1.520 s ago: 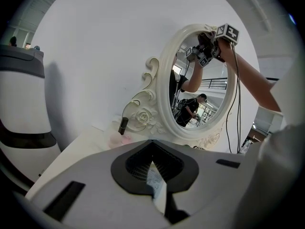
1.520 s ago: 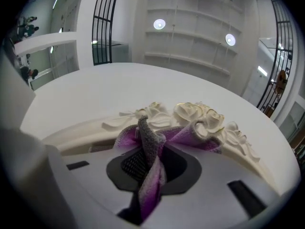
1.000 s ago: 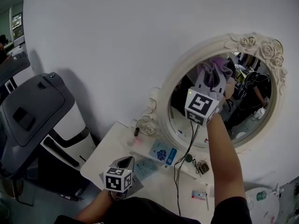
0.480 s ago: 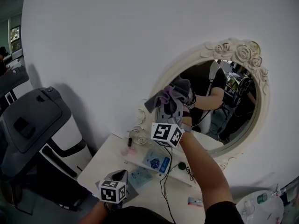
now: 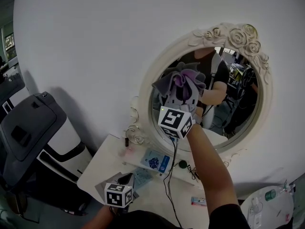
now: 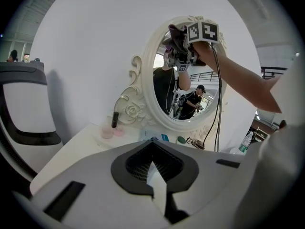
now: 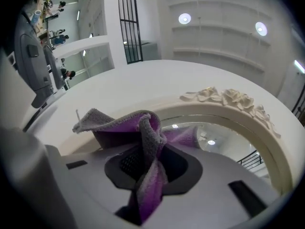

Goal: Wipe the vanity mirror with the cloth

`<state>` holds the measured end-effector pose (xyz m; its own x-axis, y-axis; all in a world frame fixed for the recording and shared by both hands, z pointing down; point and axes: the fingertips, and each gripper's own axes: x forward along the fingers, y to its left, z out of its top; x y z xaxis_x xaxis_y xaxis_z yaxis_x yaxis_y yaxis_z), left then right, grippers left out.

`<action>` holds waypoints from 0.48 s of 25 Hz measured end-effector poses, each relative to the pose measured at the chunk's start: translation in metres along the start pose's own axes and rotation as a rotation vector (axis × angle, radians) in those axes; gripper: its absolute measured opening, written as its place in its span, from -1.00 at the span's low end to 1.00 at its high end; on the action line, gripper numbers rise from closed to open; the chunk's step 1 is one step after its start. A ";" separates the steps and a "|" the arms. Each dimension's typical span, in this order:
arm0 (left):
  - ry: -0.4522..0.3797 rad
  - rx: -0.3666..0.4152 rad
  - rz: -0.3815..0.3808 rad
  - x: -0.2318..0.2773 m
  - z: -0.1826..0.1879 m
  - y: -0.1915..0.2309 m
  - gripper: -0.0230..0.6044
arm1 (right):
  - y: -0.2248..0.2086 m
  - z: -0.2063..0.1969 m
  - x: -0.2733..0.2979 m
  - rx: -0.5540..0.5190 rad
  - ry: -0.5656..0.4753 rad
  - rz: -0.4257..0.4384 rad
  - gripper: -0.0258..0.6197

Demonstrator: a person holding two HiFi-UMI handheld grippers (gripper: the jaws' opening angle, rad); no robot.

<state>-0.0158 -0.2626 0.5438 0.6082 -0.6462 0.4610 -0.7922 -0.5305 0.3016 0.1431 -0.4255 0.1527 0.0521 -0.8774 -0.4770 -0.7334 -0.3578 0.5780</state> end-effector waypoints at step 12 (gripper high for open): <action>0.068 0.156 -0.120 0.038 0.004 -0.064 -0.93 | -0.183 -0.074 -0.073 0.192 0.064 -0.336 -0.67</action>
<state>0.0581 -0.2549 0.5388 0.6891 -0.5376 0.4860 -0.6936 -0.6835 0.2273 0.3237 -0.3197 0.1310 0.3489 -0.7417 -0.5729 -0.7816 -0.5676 0.2588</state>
